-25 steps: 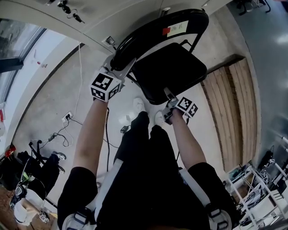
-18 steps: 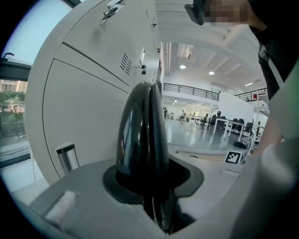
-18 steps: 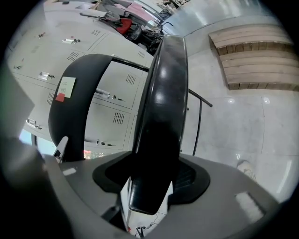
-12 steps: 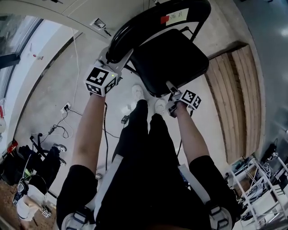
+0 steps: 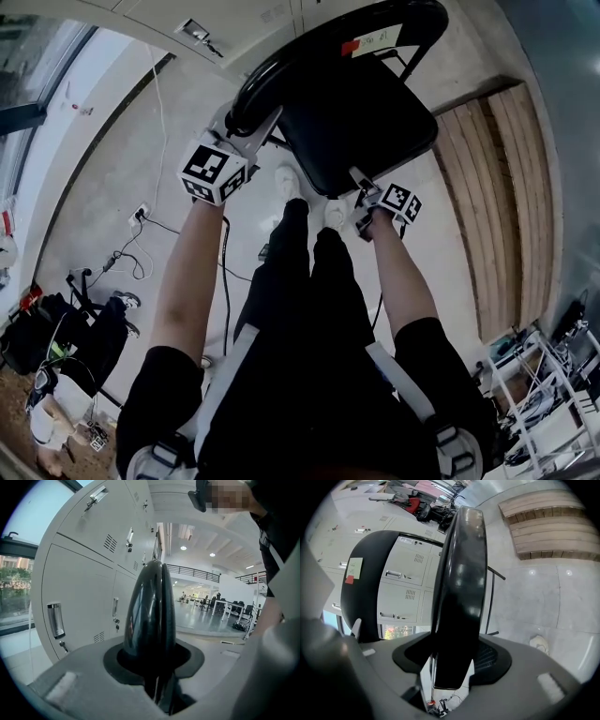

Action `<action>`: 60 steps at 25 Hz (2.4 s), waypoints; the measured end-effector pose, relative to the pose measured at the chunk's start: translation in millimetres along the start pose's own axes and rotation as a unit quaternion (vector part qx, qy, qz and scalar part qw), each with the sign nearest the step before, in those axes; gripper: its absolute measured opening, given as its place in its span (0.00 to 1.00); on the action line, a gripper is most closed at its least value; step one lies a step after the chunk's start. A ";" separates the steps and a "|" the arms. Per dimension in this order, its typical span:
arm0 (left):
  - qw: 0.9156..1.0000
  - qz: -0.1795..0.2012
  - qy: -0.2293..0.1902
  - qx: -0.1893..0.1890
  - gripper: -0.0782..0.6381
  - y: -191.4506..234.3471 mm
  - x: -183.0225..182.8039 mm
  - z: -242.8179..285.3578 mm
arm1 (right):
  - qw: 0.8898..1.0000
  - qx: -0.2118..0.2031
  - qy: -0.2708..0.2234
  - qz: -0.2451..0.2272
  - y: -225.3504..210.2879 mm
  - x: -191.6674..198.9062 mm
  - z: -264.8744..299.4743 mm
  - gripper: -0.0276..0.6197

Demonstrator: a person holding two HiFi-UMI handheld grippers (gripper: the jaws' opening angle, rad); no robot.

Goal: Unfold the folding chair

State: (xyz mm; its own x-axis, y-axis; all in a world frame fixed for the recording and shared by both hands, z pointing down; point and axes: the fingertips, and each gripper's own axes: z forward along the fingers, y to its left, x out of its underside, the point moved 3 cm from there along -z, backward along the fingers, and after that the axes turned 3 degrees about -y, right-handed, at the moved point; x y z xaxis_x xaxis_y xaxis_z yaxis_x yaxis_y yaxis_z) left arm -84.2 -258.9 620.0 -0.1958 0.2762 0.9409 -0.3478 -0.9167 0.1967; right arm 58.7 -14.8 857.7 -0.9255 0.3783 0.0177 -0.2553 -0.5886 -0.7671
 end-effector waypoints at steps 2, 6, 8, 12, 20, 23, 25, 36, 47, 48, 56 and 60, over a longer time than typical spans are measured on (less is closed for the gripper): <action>1.000 0.000 0.003 0.006 0.27 -11.0 4.0 -1.3 | 1.000 0.000 0.005 0.002 -8.9 2.5 -4.0 0.43; 1.000 0.012 0.009 0.013 0.27 -27.9 10.6 -2.0 | 1.000 0.001 0.005 0.003 -23.3 4.7 -7.2 0.43; 0.999 0.031 0.019 0.015 0.24 -37.7 13.8 -3.3 | 1.000 -0.001 0.004 0.004 -29.9 7.9 -9.3 0.43; 0.999 0.049 0.016 0.004 0.24 -46.5 12.8 -1.9 | 1.000 -0.012 -0.004 0.001 -34.9 6.8 -12.4 0.43; 0.999 0.045 0.016 -0.005 0.25 -48.4 15.5 -1.5 | 0.998 0.042 0.025 -0.032 -37.2 9.9 -39.0 0.45; 0.999 0.048 0.015 -0.006 0.25 -46.8 15.3 -2.4 | 0.993 0.084 -0.006 -0.081 -26.0 8.8 -74.6 0.23; 0.999 0.050 0.015 -0.005 0.25 -46.6 15.7 -3.2 | 0.987 0.087 -0.022 -0.136 -7.0 5.0 -88.2 0.18; 0.999 0.045 0.016 0.019 0.24 -52.2 17.1 0.2 | 0.867 0.119 0.088 -0.475 55.7 5.6 24.6 0.05; 0.999 0.034 0.007 0.030 0.24 -15.4 12.8 8.8 | 0.815 0.186 0.146 -0.528 36.5 26.8 58.4 0.05; 0.999 0.034 0.004 0.030 0.24 -10.5 12.4 10.2 | 0.813 0.188 0.144 -0.532 35.6 26.4 61.2 0.05; 1.000 0.023 -0.013 0.011 0.26 36.6 16.1 18.9 | 0.797 0.189 0.122 -0.560 24.2 28.2 81.2 0.05; 1.000 0.017 -0.020 -0.002 0.27 69.5 16.8 23.4 | 0.800 0.181 0.121 -0.559 23.3 22.3 98.7 0.05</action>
State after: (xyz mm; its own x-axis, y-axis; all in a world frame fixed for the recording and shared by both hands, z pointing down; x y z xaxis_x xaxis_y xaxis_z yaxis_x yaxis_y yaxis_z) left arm -90.3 -324.8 655.9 -0.1698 0.2334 0.9574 -0.3447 -0.9242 0.1642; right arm 4.5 -90.6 903.4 0.0073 0.9147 0.4042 -0.9906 0.0619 -0.1223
